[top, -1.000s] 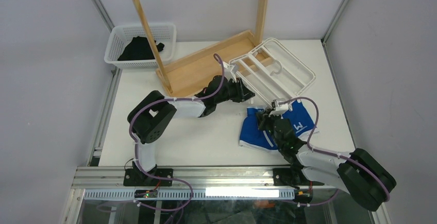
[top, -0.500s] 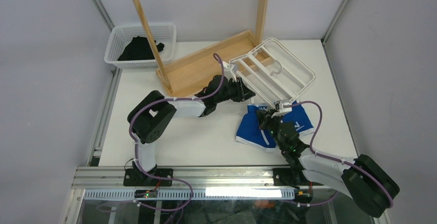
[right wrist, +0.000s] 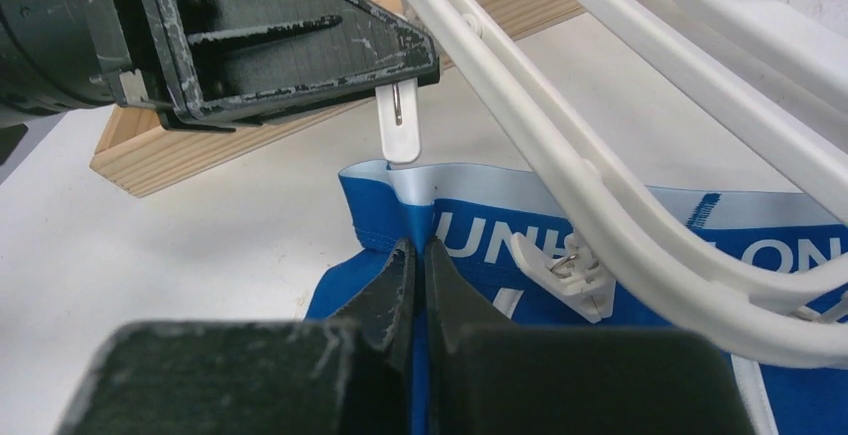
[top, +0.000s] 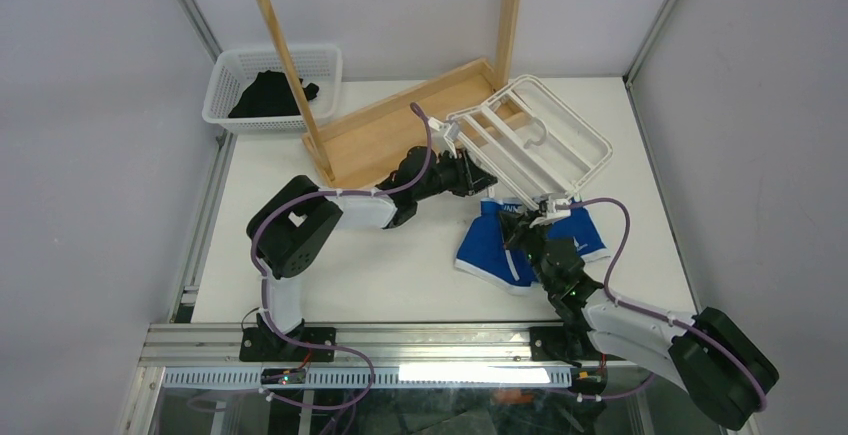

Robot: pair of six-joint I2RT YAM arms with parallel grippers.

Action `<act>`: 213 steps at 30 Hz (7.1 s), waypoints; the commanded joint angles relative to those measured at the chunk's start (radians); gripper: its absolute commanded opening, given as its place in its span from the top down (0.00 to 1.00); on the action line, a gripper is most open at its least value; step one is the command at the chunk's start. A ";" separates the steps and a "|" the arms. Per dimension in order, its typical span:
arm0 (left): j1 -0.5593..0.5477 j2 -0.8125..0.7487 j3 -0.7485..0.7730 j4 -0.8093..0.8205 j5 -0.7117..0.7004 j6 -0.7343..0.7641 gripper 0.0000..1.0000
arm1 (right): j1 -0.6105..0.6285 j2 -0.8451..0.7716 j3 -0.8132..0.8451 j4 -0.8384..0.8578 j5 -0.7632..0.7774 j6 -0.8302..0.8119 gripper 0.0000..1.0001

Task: Clip the underwear to the hanger
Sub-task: Clamp the underwear onto the hanger.

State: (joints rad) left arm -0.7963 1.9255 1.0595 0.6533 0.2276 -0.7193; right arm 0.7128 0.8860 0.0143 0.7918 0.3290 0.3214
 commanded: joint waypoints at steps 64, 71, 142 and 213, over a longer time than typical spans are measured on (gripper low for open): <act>0.029 -0.049 -0.107 0.369 0.163 -0.051 1.00 | -0.061 -0.333 -0.071 -0.278 -0.150 0.159 1.00; 0.029 -0.057 -0.105 0.381 0.181 -0.046 1.00 | -0.061 -0.266 -0.042 -0.279 -0.161 0.167 1.00; 0.071 0.040 -0.133 0.619 0.408 -0.146 1.00 | -0.061 -0.395 -0.079 -0.282 -0.172 0.133 1.00; 0.051 0.049 -0.140 0.620 0.436 -0.085 1.00 | -0.060 -0.302 -0.049 -0.257 -0.202 0.148 1.00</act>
State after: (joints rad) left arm -0.7399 1.9934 0.9169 1.1675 0.6384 -0.8223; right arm 0.6540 0.5888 0.0143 0.4950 0.1326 0.4656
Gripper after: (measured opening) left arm 0.223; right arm 0.017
